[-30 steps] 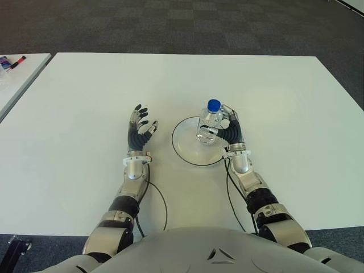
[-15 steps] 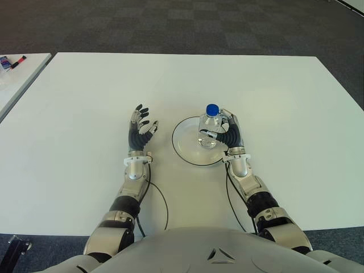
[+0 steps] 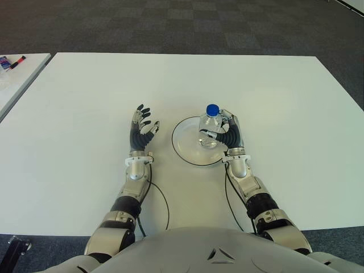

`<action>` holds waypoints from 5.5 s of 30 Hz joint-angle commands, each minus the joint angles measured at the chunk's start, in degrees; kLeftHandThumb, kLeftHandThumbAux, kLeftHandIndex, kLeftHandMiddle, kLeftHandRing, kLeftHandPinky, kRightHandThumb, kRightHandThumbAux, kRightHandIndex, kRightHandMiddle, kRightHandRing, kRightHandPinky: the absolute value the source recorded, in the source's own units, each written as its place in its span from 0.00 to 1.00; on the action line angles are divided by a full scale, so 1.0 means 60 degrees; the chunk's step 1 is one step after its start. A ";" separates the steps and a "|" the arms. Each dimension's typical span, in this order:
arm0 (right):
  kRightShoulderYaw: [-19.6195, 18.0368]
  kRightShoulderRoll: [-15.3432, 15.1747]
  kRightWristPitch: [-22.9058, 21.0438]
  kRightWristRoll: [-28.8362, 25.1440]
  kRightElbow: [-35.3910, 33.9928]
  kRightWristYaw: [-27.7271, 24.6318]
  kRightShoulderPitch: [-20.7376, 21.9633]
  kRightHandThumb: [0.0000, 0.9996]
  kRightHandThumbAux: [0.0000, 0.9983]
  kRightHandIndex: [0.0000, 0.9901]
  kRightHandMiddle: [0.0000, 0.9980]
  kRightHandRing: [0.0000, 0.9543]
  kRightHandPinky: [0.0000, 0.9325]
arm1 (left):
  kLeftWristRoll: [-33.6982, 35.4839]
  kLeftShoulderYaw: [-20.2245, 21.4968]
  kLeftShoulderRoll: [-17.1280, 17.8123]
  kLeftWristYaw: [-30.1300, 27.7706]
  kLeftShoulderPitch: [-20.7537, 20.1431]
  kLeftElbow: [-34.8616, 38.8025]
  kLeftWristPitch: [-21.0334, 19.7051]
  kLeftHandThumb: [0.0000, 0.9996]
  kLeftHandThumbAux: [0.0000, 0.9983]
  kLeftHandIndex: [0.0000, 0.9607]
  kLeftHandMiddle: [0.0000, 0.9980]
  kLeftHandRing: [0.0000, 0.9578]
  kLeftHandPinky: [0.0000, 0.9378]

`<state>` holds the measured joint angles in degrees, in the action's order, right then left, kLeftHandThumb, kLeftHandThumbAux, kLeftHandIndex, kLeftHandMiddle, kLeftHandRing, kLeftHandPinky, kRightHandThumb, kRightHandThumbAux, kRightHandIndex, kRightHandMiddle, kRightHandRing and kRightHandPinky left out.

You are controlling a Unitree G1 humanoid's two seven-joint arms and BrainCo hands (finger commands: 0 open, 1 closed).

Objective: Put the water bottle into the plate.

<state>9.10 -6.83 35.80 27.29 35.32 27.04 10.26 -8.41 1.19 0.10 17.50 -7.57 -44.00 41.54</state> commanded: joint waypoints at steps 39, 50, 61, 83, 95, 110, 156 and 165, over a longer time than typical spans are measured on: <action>0.0117 -0.0137 0.0320 -0.0265 0.0644 -0.0123 0.0327 0.84 0.68 0.39 0.53 0.62 0.64 | -0.0138 -0.0071 -0.0019 -0.0038 0.0218 0.0212 -0.0397 0.32 0.84 0.12 0.19 0.21 0.28; 0.0185 -0.0222 0.0850 -0.0625 0.1070 -0.0669 0.0494 0.86 0.68 0.38 0.52 0.60 0.64 | -0.0210 -0.0067 -0.0025 0.0014 0.0222 0.0223 -0.0295 0.32 0.84 0.12 0.20 0.22 0.28; 0.0171 -0.0394 0.0900 -0.1800 0.1013 -0.2866 0.0452 0.77 0.50 0.15 0.24 0.27 0.31 | -0.0225 -0.0068 -0.0037 0.0031 0.0229 0.0224 -0.0357 0.32 0.84 0.12 0.20 0.22 0.28; 0.0031 -0.0442 0.1404 -0.1874 0.1735 -0.3271 0.0746 0.56 0.38 0.01 0.05 0.07 0.17 | -0.0234 -0.0051 -0.0078 0.0111 0.0249 0.0274 -0.0456 0.33 0.84 0.12 0.19 0.20 0.26; -0.0023 -0.0433 0.1576 -0.1927 0.2043 -0.3362 0.0858 0.58 0.39 0.01 0.05 0.07 0.18 | -0.0201 -0.0035 -0.0097 0.0100 0.0244 0.0269 -0.0475 0.34 0.85 0.11 0.19 0.21 0.27; -0.0109 -0.0381 0.1711 -0.2015 0.2295 -0.3429 0.0942 0.64 0.39 0.02 0.05 0.08 0.20 | -0.0167 -0.0019 -0.0096 0.0072 0.0228 0.0228 -0.0425 0.34 0.85 0.11 0.19 0.21 0.27; -0.0835 -0.0756 0.1683 -0.2304 0.1425 -0.3191 0.0864 0.53 0.41 0.00 0.06 0.09 0.22 | -0.0073 0.0023 0.0003 -0.0064 0.0203 0.0185 -0.0538 0.34 0.85 0.12 0.20 0.23 0.29; -0.0961 -0.0814 0.1761 -0.2396 0.1324 -0.3301 0.0872 0.52 0.39 0.00 0.05 0.09 0.22 | -0.0065 0.0033 0.0019 -0.0062 0.0187 0.0139 -0.0471 0.34 0.85 0.11 0.20 0.23 0.29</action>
<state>3.71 -11.43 46.08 13.63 43.62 7.76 16.01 -8.88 1.27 -0.15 17.68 -6.69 -42.67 39.20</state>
